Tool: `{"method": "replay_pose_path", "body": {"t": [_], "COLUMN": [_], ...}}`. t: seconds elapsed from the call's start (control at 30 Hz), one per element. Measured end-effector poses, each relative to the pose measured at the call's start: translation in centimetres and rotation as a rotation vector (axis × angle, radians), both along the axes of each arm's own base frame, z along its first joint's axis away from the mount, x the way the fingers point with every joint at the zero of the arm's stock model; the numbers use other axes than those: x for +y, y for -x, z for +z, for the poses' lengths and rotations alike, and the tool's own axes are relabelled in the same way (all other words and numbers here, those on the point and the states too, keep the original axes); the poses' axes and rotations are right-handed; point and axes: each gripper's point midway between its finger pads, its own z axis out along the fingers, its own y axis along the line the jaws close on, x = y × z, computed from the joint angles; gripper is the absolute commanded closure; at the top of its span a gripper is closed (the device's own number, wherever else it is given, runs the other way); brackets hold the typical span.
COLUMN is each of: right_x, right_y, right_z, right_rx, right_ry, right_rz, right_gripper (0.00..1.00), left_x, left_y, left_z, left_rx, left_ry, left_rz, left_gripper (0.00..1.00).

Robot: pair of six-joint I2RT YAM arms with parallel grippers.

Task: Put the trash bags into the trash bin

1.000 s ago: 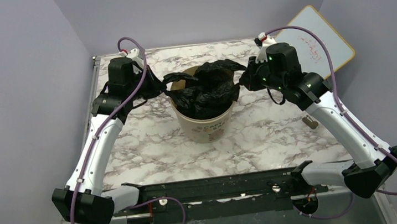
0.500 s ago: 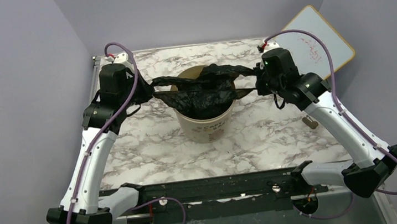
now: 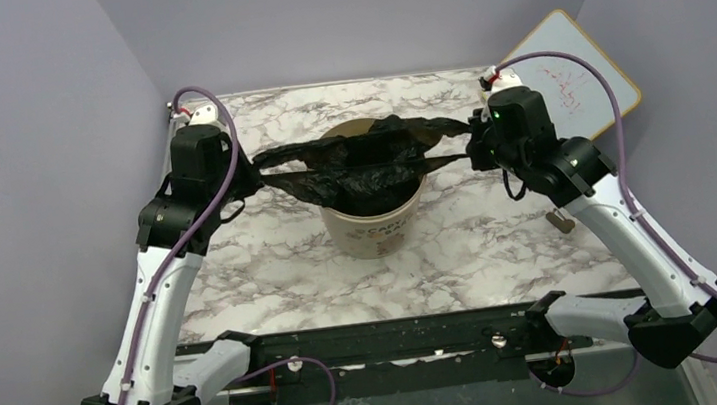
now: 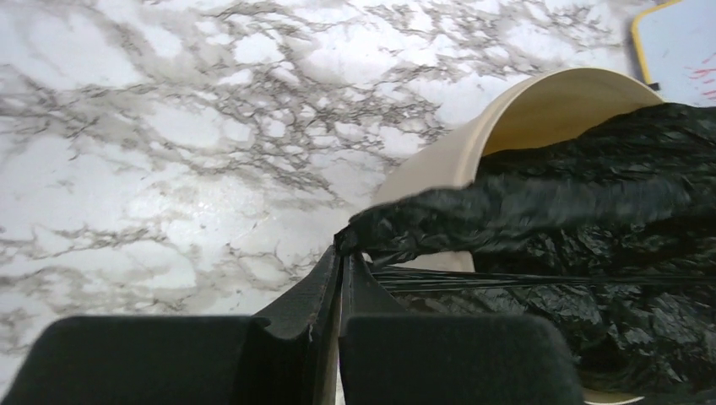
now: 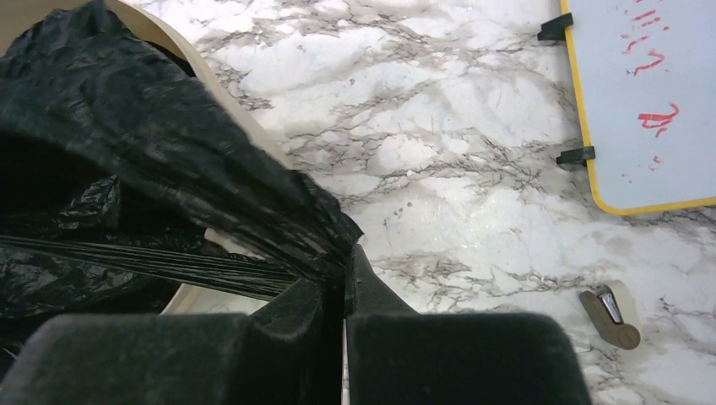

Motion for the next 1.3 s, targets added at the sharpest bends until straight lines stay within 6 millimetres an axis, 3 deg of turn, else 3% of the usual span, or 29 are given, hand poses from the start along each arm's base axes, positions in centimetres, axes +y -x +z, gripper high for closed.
{"method": "replay_pose_path", "body": {"t": [0.1, 0.23, 0.33, 0.4, 0.5, 0.6, 0.7, 0.87, 1.03, 1.17, 1.3], "right_x": [-0.3, -0.6, -0.4, -0.4, -0.3, -0.4, -0.8, -1.0, 0.7, 2.9, 4.9], "right_y": [0.7, 1.6, 1.4, 1.2, 1.0, 0.9, 1.2, 2.8, 4.2, 3.1, 0.3], "right_z": [-0.2, -3.5, -4.9, -5.1, -4.2, -2.6, -0.2, 4.4, 6.0, 6.5, 6.5], "right_rx": [0.000, 0.083, 0.134, 0.141, 0.116, 0.060, -0.034, -0.293, -0.497, -0.541, -0.489], "right_ry": [-0.015, 0.011, 0.026, 0.029, 0.026, 0.013, -0.025, -0.136, -0.164, -0.124, -0.084], "right_rz": [-0.010, -0.013, -0.016, -0.019, -0.006, 0.003, 0.001, 0.073, 0.262, 0.382, 0.422], "right_gripper": [0.93, 0.84, 0.63, 0.46, 0.41, 0.37, 0.23, 0.17, 0.17, 0.19, 0.18], "left_x": [0.8, 1.6, 1.6, 1.7, 1.8, 1.9, 2.2, 1.7, -1.0, -2.6, -3.6], "left_y": [0.6, 1.6, 1.5, 1.3, 1.3, 1.0, 1.3, 2.2, 1.9, 0.7, -0.3], "left_z": [-0.3, -2.6, -4.1, -4.5, -3.9, -2.0, 0.2, 2.7, 4.2, 4.6, 4.3], "left_rx": [0.013, 0.054, 0.107, 0.119, 0.106, 0.055, -0.013, -0.116, -0.206, -0.256, -0.291], "left_ry": [-0.020, -0.041, -0.059, -0.069, -0.083, -0.083, -0.078, -0.088, -0.099, -0.110, -0.147], "left_rz": [0.034, 0.057, 0.056, 0.055, 0.048, 0.043, 0.048, -0.032, -0.234, -0.340, -0.420], "left_gripper": [0.74, 0.68, 0.53, 0.38, 0.25, 0.15, 0.02, 0.01, 0.01, 0.01, 0.01]}}
